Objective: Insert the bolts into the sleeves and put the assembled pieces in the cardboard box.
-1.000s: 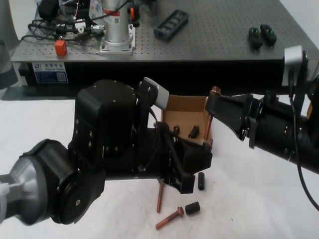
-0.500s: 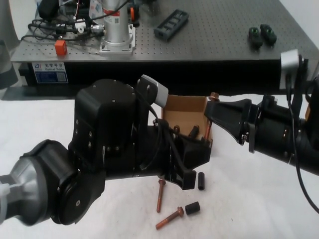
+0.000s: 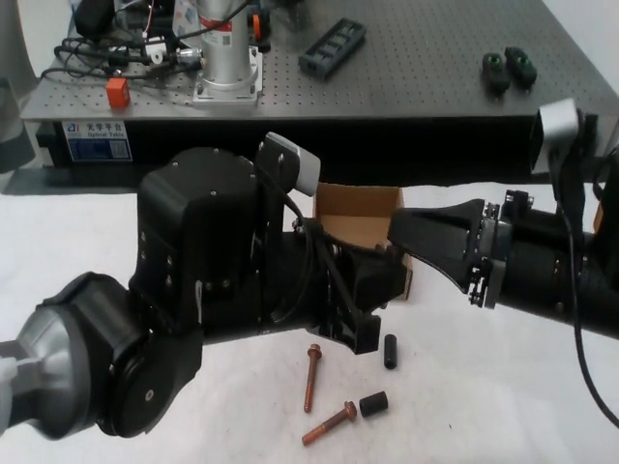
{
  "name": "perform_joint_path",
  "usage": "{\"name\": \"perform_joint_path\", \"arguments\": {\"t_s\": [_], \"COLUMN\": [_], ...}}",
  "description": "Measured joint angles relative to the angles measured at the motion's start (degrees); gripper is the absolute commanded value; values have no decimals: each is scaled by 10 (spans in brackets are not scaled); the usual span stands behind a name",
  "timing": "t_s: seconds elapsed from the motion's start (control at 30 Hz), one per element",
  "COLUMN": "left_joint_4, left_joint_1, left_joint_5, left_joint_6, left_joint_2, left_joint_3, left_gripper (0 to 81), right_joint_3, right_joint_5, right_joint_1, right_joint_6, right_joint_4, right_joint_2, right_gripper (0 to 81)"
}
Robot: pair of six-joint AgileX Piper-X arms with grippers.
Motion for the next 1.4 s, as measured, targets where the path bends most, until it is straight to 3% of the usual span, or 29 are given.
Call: {"name": "perform_joint_path", "arguments": {"t_s": [0.23,0.37,0.43,0.5,0.63,0.77,0.93,1.07,1.23,1.4], "left_joint_4": [-3,8,49,162,385,619,693,704,707,756], "left_joint_1": [2,29,45,57,61,61,61,61,61,61], "left_joint_5": [-58,-106,-140,-160,-203,-235,-237,-237,-237,-268], "left_joint_6": [-4,-20,-35,-33,29,85,91,91,93,95], "left_joint_2": [4,92,174,272,387,557,609,611,609,573], "left_joint_3": [-7,-80,-144,-283,-531,-779,-847,-850,-852,-852], "left_gripper": [6,6,6,6,6,6,4,118,351,366], "right_joint_3": [0,0,0,0,0,0,0,-11,-65,-133], "right_joint_5": [-18,-22,-21,-20,6,74,178,283,324,348], "right_joint_1": [-111,-164,-194,-218,-231,-225,-194,-155,-86,-34], "right_joint_6": [-19,-55,-69,-94,-132,-191,-257,-278,-282,-281], "right_joint_4": [41,103,141,183,233,320,434,506,539,554], "right_joint_2": [-30,-53,-65,-75,-79,-79,-80,-80,-28,68], "right_gripper": [333,333,333,333,331,331,331,331,302,298]}}
